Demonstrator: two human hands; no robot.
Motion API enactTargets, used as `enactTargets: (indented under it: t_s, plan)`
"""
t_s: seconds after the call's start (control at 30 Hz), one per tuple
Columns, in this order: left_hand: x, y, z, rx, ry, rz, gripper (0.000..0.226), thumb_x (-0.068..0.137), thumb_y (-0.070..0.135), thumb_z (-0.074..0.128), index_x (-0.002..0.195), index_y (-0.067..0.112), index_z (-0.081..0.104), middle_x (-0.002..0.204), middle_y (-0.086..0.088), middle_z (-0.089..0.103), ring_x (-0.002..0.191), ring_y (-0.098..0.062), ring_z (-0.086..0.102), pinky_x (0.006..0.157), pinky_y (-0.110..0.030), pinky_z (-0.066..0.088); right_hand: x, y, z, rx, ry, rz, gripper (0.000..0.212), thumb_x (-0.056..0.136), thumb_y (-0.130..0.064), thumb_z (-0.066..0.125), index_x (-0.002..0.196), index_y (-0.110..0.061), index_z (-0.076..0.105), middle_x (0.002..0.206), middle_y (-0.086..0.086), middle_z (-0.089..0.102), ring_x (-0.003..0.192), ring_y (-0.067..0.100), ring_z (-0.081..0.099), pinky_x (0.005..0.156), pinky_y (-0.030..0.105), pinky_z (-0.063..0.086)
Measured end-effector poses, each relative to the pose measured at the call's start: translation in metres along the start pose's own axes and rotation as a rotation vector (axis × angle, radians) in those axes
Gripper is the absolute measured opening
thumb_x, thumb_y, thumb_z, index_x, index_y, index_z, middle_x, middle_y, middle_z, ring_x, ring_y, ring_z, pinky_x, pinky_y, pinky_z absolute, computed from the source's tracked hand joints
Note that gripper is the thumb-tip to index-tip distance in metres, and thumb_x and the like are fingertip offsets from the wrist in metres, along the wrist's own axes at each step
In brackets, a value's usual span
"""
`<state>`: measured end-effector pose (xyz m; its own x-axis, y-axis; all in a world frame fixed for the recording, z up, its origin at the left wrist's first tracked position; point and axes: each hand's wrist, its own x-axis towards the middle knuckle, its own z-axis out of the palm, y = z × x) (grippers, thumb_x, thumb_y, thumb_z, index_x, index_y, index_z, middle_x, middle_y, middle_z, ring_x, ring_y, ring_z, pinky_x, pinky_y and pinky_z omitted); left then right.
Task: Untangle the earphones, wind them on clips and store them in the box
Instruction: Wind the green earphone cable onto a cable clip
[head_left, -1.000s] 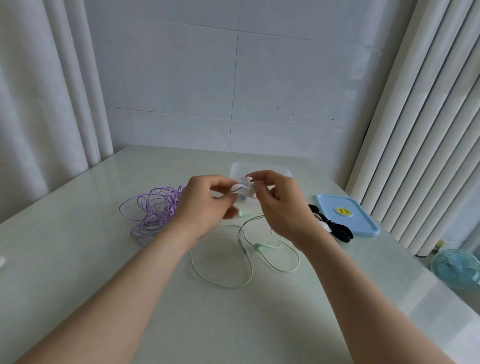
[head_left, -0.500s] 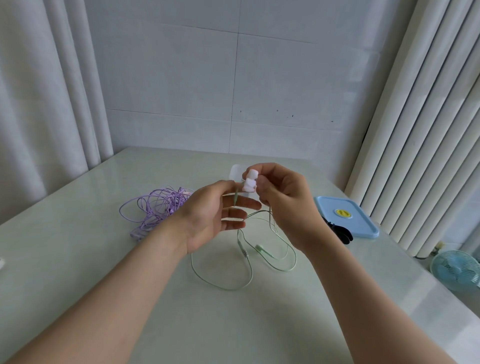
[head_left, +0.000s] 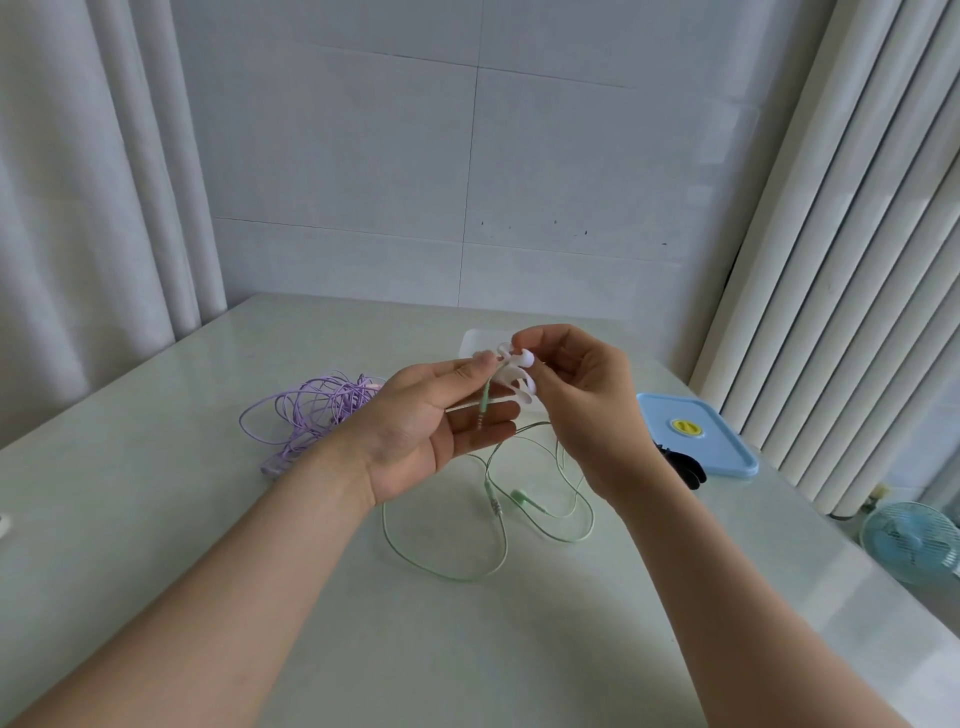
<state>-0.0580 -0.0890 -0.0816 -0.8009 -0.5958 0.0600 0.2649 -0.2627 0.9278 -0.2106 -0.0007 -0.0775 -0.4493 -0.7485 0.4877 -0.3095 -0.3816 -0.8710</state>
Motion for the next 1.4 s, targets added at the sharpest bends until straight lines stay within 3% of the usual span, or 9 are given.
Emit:
enactTargets:
  t_s: [0.17,0.47,0.53,0.63,0.83,0.93,1.13,1.2,1.4]
  plan:
    - [0.000,0.000,0.000,-0.016,-0.030,0.026,0.028,0.093,0.021,0.070,0.117,0.007,0.077,0.107,-0.010,0.074,0.091,-0.020,0.071,0.082,-0.032,0.061,-0.001,-0.002,-0.002,0.003,-0.008,0.016,0.007,0.098,-0.014,0.073,0.102,-0.011,0.078,0.095,0.012,0.079,0.087,0.022,0.073,0.084,0.040,0.057]
    - [0.001,0.000,-0.001,-0.064,-0.054,0.089,0.037,0.101,0.016,0.063,0.136,0.005,0.066,0.120,-0.011,0.072,0.102,-0.020,0.071,0.087,-0.029,0.060,0.001,0.002,-0.004,-0.010,-0.014,0.032,0.010,0.095,-0.027,0.077,0.099,-0.020,0.082,0.100,0.022,0.077,0.095,0.047,0.069,0.089,0.062,0.056]
    - [0.002,-0.001,-0.002,-0.054,-0.064,0.093,0.038,0.100,0.013,0.063,0.138,0.008,0.065,0.126,-0.011,0.071,0.106,-0.022,0.069,0.096,-0.035,0.059,0.000,0.000,-0.004,-0.009,-0.017,0.049,0.009,0.095,-0.024,0.077,0.100,-0.017,0.082,0.097,0.015,0.079,0.102,0.043,0.071,0.093,0.053,0.058]
    - [0.004,-0.003,-0.003,-0.068,-0.026,0.110,0.038,0.095,0.011,0.067,0.133,0.005,0.067,0.130,-0.013,0.071,0.109,-0.025,0.069,0.102,-0.041,0.058,0.000,0.000,-0.005,-0.034,-0.001,0.079,0.014,0.096,-0.025,0.076,0.100,-0.013,0.080,0.088,0.002,0.080,0.077,0.014,0.073,0.069,0.021,0.056]
    - [0.008,-0.001,-0.011,-0.063,0.144,0.181,0.023,0.097,0.006,0.064,0.117,-0.001,0.071,0.113,-0.015,0.078,0.098,-0.022,0.075,0.090,-0.033,0.063,-0.001,0.007,-0.004,-0.281,-0.062,0.154,0.015,0.100,-0.022,0.070,0.090,-0.014,0.079,0.064,-0.009,0.069,0.043,0.002,0.036,0.043,0.018,0.031]
    - [0.012,-0.004,-0.018,0.066,0.294,0.214,0.017,0.102,0.010,0.063,0.114,0.001,0.071,0.116,-0.020,0.076,0.105,-0.031,0.076,0.087,-0.035,0.064,-0.004,0.006,-0.001,-0.389,-0.183,0.175,0.014,0.098,-0.020,0.070,0.090,-0.014,0.080,0.070,0.001,0.075,0.042,0.004,0.039,0.044,0.018,0.034]
    - [0.014,-0.005,-0.021,0.180,0.371,0.219,0.025,0.106,0.020,0.061,0.112,-0.001,0.071,0.107,-0.020,0.077,0.089,-0.022,0.074,0.075,-0.033,0.065,-0.006,0.005,0.005,-0.467,-0.192,0.068,0.014,0.091,-0.015,0.071,0.080,-0.016,0.079,0.052,-0.003,0.057,0.045,0.006,0.041,0.049,0.018,0.035]
    - [0.013,-0.005,-0.019,0.221,0.368,0.220,0.027,0.104,0.023,0.064,0.115,-0.001,0.071,0.102,-0.014,0.078,0.080,-0.015,0.074,0.063,-0.025,0.058,-0.007,0.004,0.004,-0.494,-0.231,0.068,0.015,0.090,-0.015,0.072,0.077,-0.017,0.078,0.049,-0.005,0.053,0.044,0.006,0.039,0.049,0.016,0.034]
    - [0.011,-0.011,-0.023,0.405,0.416,0.179,0.018,0.099,0.026,0.072,0.113,0.014,0.071,0.095,0.000,0.079,0.081,-0.013,0.074,0.066,-0.032,0.044,-0.013,-0.008,0.007,-0.351,-0.307,0.058,0.018,0.092,-0.014,0.071,0.075,-0.013,0.078,0.055,0.006,0.056,0.053,0.016,0.043,0.053,0.027,0.036]
